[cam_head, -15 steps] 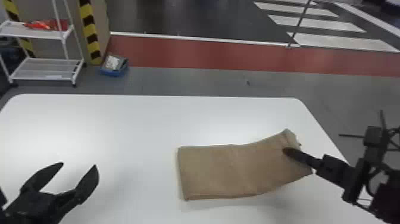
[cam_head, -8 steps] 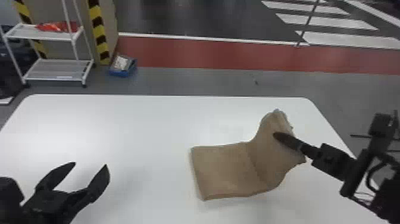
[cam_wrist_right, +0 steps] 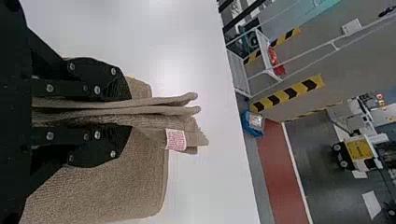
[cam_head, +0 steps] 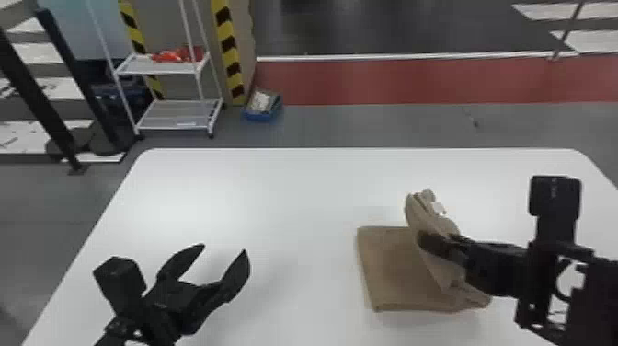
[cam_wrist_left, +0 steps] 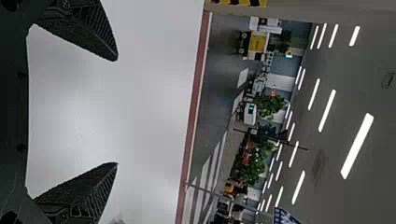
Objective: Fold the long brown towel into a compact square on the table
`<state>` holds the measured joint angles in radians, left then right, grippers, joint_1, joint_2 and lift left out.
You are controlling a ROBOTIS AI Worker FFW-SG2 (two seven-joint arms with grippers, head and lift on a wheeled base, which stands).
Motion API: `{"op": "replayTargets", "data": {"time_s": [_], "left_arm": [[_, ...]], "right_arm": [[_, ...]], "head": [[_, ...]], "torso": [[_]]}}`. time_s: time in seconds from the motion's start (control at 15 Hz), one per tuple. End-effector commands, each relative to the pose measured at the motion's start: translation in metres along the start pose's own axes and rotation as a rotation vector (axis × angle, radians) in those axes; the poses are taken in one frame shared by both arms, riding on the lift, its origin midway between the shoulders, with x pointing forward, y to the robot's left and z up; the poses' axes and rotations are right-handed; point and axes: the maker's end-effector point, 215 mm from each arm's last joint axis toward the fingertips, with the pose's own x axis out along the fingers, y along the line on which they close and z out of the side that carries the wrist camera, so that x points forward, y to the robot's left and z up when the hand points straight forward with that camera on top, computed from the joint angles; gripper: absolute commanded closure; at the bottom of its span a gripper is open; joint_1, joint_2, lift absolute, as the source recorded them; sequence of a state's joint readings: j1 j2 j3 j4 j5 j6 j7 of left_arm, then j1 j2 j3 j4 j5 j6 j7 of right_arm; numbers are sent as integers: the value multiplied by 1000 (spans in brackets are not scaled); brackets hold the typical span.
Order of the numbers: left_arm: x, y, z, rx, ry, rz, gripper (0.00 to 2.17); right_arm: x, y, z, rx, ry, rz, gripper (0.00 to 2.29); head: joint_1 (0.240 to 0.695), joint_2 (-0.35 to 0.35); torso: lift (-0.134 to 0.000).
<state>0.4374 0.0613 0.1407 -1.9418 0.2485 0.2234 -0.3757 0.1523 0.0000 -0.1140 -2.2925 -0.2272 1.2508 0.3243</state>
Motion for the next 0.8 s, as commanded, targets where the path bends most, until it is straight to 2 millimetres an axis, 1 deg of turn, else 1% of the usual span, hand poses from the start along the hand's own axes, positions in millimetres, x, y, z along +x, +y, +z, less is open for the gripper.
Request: {"op": "replayTargets", "data": {"time_s": [0.0,0.07,0.2,0.27,0.33,0.4,0.47,0.53,0.6,0.67,0.73], "left_arm": [[3,0,-1,-2,1,-1,76],[4,-1,-1,-3,1,-4,76],[5,0,-1,-2,2,-6,76],[5,1,0,-1,-1,-5,76],[6,1,2,0,-4,-5,76],[5,1,0,-1,0,-5,76],[5,1,0,0,1,-7,76],[6,1,0,0,1,-7,76],[5,1,0,1,1,-7,76],[5,1,0,1,1,-7,76],[6,1,1,2,0,-9,76]], "right_arm": [[8,16,2,-27,-39,29,53],[10,24,7,-31,-77,53,53],[9,34,23,-24,-160,95,60],[11,33,21,-16,-157,97,63],[14,28,18,-17,-146,86,87],[20,21,13,-20,-129,67,309],[22,16,8,-25,-117,52,653],[24,12,4,-24,-106,44,1075],[28,7,-7,-25,-78,28,1693],[31,2,-19,-28,-40,10,1990],[35,6,-24,-34,-27,13,2010]], "head": [[695,81],[695,96],[695,110],[695,114],[695,119],[695,122],[695,122],[695,120],[695,117],[695,114],[695,112]], "torso": [[-124],[-124],[-124],[-124],[-124],[-124],[-124],[-124],[-124],[-124],[-124]]}}
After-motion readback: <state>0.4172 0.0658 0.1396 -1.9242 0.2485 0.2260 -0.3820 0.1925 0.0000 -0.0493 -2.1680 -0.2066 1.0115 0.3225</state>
